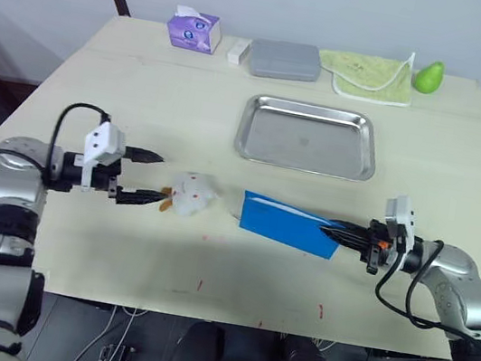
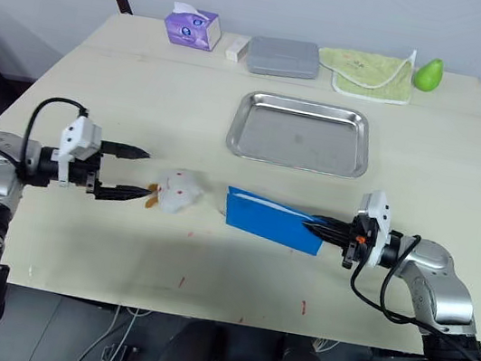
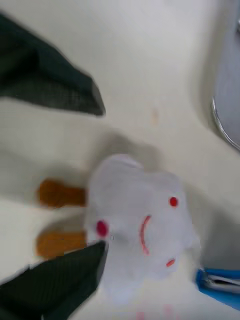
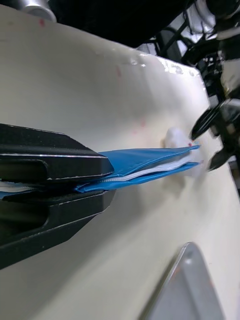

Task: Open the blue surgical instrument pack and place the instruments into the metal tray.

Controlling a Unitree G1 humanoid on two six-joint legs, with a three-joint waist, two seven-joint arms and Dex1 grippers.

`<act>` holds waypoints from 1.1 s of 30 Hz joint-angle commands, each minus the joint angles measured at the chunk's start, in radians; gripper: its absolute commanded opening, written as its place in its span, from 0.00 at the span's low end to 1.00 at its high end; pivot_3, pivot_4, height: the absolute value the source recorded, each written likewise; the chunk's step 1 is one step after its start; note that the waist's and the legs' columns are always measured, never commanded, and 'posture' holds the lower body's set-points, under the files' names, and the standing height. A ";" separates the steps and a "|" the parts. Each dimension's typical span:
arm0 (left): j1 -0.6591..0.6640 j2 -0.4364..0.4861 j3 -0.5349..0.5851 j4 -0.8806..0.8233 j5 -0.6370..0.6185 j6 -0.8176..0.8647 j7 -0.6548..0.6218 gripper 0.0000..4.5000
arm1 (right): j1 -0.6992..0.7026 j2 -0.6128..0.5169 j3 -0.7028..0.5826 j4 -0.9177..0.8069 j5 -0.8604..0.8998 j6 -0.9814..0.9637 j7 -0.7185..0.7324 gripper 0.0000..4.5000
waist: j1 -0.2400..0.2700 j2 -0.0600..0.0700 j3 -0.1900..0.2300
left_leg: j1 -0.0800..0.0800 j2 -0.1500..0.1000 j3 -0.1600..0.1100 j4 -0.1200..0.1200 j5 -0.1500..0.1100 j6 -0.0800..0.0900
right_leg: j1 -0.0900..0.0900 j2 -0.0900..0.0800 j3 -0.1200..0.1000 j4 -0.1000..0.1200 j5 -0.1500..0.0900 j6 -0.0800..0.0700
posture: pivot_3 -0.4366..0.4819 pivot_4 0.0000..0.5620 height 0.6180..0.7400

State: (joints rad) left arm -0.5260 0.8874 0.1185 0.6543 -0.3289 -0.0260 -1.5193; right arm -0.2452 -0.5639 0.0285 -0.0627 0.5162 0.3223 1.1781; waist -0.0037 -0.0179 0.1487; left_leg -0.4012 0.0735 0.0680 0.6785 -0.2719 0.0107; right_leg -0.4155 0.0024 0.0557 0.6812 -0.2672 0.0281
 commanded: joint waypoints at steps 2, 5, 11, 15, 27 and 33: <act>0.110 0.017 0.109 -0.302 -0.176 0.249 0.048 0.99 | 0.005 -0.012 -0.002 -0.019 -0.005 -0.021 0.015 0.00 | -0.002 0.000 0.000 | 0.000 0.000 0.000 0.000 0.000 0.000 | 0.000 0.000 0.000 0.000 0.000 0.000 | 0.48 0.27 0.97; 0.164 0.016 0.131 -0.454 -0.247 0.367 0.082 0.99 | 0.002 -0.012 -0.005 -0.020 -0.004 -0.020 0.014 0.00 | -0.003 0.000 0.000 | 0.000 0.000 -0.001 0.000 0.000 0.000 | 0.000 0.000 -0.001 0.000 0.000 0.000 | 0.48 0.27 0.97; 0.180 0.003 0.133 -0.562 -0.303 0.463 0.117 0.99 | -0.002 -0.011 -0.006 -0.024 -0.002 -0.020 0.013 0.00 | -0.004 0.000 0.000 | 0.000 0.000 0.000 0.000 0.000 0.000 | 0.000 0.000 0.000 0.000 0.000 0.000 | 0.48 0.27 0.97; 0.170 0.034 0.096 -0.559 -0.297 0.495 0.064 0.99 | -0.015 -0.018 -0.011 -0.029 0.005 -0.018 0.024 0.00 | -0.007 0.000 0.000 | 0.000 0.000 0.000 0.000 0.000 0.000 | 0.000 0.001 0.000 0.000 0.000 0.000 | 0.48 0.27 0.97; 0.030 -0.086 -0.055 -0.406 -0.179 0.351 0.012 0.76 | -0.034 -0.024 0.023 -0.009 -0.025 -0.041 0.064 0.00 | -0.004 0.000 0.000 | 0.000 0.000 0.000 0.000 0.000 0.000 | 0.000 0.001 0.001 -0.001 0.000 0.000 | 0.48 0.27 0.97; -0.074 -0.174 -0.133 -0.280 -0.111 0.251 -0.028 0.68 | -0.033 -0.022 0.036 -0.008 -0.038 -0.044 0.067 0.00 | -0.005 0.000 0.000 | 0.000 0.000 0.000 0.000 0.000 0.000 | 0.000 0.002 0.001 -0.001 0.000 0.000 | 0.48 0.27 0.97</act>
State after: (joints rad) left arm -0.5785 0.7096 -0.0147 0.3600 -0.4527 0.2602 -1.5247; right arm -0.2713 -0.5827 0.0540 -0.0583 0.4836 0.2877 1.2372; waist -0.0085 -0.0181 0.1487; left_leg -0.4011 0.0730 0.0678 0.6786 -0.2719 0.0107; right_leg -0.4154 0.0043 0.0566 0.6806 -0.2672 0.0280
